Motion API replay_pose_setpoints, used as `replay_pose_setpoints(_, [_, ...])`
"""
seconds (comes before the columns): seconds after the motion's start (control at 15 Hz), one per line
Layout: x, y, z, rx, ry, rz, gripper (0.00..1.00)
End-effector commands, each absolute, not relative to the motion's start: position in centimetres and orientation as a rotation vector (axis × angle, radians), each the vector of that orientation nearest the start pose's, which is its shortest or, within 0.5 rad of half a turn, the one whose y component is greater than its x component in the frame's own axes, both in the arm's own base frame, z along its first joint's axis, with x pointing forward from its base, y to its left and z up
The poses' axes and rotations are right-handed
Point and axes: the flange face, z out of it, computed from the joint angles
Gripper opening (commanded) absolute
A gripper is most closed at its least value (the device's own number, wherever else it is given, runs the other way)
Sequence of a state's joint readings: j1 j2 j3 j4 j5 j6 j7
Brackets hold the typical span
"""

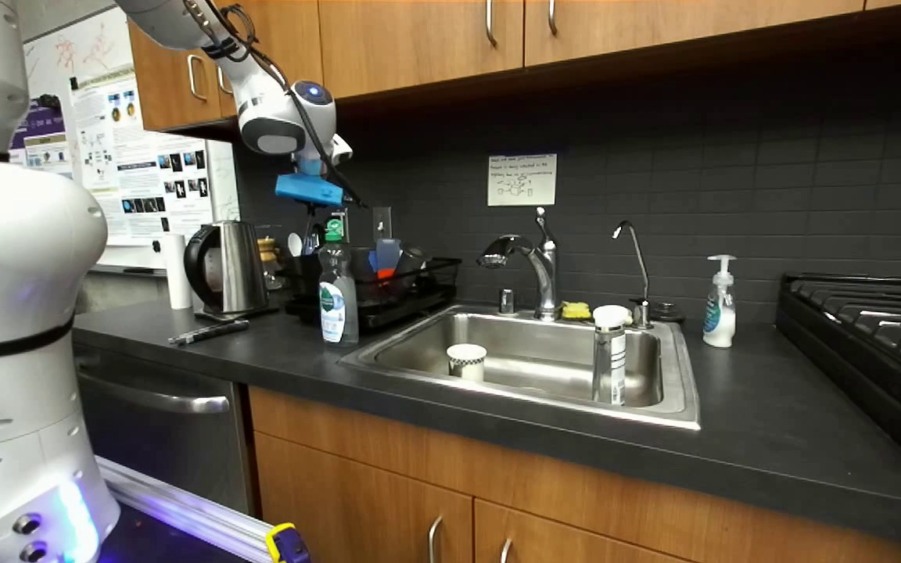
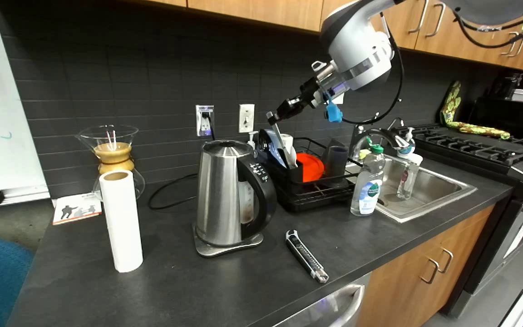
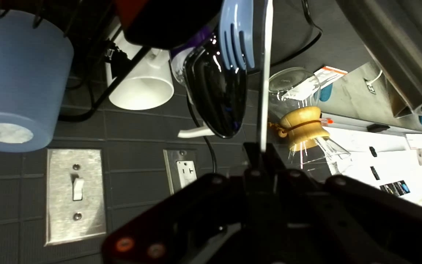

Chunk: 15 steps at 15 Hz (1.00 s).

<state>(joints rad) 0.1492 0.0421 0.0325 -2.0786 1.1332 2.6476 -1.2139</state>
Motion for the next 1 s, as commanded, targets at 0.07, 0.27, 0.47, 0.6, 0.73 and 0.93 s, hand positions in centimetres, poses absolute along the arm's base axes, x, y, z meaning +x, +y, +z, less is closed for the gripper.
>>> replay_pose_setpoints(0.07, [55.4, 8.5, 46.3, -2.416, -0.625, -1.079, 0.01])
replay_pose_setpoints(0.27, [54.0, 8.0, 46.8, -2.411, -0.625, -1.11, 0.01])
replay_pose_setpoints(0.47, [52.7, 7.8, 47.3, -2.401, -0.633, -1.135, 0.01])
replay_pose_setpoints(0.6, [51.7, 8.0, 47.5, -2.403, -0.668, -1.129, 0.01])
replay_pose_setpoints(0.73, [50.7, 8.4, 47.7, -2.415, -0.705, -1.123, 0.01])
replay_pose_setpoints(0.93, [49.3, 9.0, 47.8, -2.439, -0.767, -1.099, 0.01])
